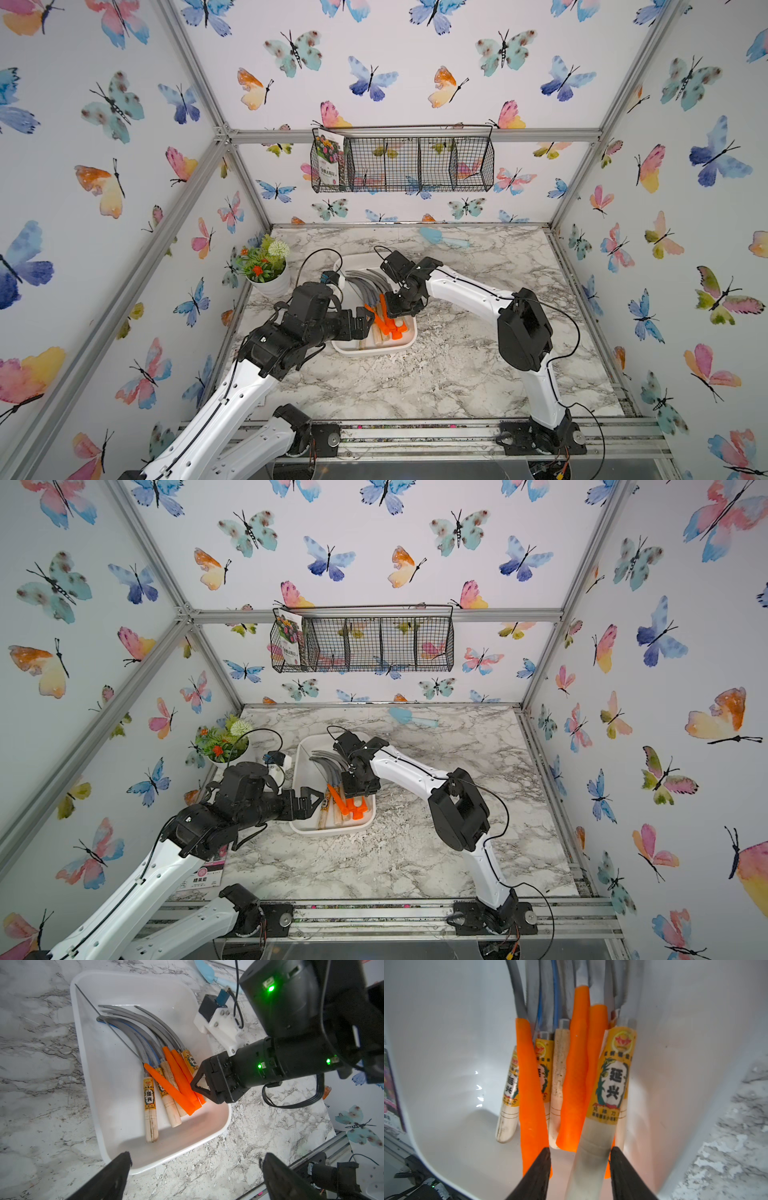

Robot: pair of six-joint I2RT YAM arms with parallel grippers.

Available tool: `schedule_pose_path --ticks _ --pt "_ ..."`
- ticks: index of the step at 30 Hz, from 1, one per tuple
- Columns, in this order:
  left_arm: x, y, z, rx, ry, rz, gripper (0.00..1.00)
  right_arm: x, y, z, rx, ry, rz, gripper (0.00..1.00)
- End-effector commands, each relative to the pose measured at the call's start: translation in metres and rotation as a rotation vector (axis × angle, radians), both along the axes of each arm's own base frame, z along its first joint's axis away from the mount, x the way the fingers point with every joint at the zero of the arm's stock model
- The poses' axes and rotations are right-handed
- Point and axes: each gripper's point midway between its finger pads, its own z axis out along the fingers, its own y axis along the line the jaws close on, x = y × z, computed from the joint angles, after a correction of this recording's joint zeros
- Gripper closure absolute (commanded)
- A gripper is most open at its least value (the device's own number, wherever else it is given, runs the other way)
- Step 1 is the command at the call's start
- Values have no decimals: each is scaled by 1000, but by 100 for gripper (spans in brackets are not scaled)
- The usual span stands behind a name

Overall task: Put small sickles into storage boxes
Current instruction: Place the sickle in the storage box, then adjust the sickle in the storage box.

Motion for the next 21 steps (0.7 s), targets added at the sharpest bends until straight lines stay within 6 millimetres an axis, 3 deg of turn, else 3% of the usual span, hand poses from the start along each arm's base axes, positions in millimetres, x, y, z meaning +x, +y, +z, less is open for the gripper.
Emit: schedule_pose_path --ticks 1,6,21 --pt "3 12 6 26 -9 18 2 -2 12 7 30 0 29 52" --pt "6 22 4 25 1 36 2 -9 23 6 50 10 58 53" --pt "7 20 -12 9 41 38 2 -39 36 -28 30 79 136 61"
